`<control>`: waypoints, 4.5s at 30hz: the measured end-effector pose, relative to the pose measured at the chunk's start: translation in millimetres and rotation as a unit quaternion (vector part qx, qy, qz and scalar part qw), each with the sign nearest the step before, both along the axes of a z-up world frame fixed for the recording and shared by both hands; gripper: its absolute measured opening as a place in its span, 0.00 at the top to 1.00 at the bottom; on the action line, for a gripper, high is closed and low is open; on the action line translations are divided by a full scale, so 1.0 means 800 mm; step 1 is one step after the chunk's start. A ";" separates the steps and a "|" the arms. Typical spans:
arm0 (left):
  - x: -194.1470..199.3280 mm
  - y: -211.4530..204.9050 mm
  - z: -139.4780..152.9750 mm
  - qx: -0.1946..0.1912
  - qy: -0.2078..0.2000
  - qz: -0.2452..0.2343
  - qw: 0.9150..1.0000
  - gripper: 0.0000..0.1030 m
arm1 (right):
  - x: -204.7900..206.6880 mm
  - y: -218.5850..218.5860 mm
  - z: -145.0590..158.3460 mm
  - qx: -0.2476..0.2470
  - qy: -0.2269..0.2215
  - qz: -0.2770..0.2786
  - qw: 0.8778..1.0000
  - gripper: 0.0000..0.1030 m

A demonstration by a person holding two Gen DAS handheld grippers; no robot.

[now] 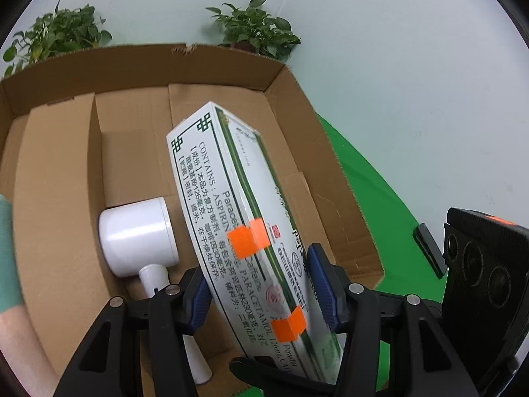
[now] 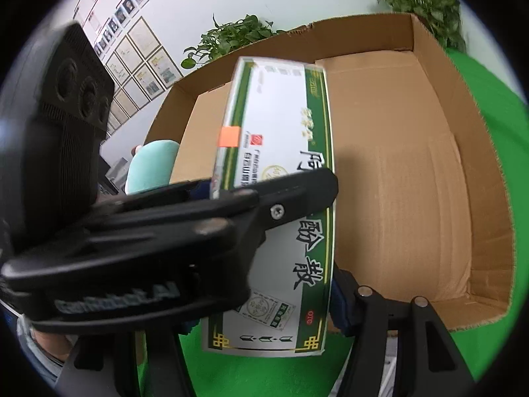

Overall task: Organize objects
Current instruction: 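Lift the medicine box with the left gripper and carry it over the tray, then lower the medicine box beside the hair dryer and open the left gripper, then withdraw the left gripper and move the right gripper toward the phone stand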

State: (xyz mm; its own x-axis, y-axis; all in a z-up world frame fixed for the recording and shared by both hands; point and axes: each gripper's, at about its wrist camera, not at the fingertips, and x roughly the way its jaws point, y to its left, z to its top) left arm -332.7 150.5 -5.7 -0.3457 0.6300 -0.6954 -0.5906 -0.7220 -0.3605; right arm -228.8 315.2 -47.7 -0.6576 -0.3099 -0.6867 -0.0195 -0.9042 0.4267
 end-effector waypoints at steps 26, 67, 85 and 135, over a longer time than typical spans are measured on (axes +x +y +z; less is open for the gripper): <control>-0.036 0.023 -0.044 -0.068 -0.026 0.015 0.997 0.43 | -0.005 -0.007 -0.059 0.040 -0.052 -0.029 0.997 0.42; 0.053 -0.105 -0.008 -0.031 0.045 0.088 0.995 0.40 | 0.031 -0.075 -0.062 0.162 -0.091 -0.030 0.982 0.38; 0.161 -0.122 0.023 -0.118 0.226 0.230 0.939 0.00 | 0.087 -0.058 0.000 0.215 0.087 -0.094 0.968 0.00; 0.260 -0.126 0.012 -0.144 0.236 0.291 0.916 0.00 | 0.157 -0.062 0.017 0.204 0.095 -0.139 0.964 0.00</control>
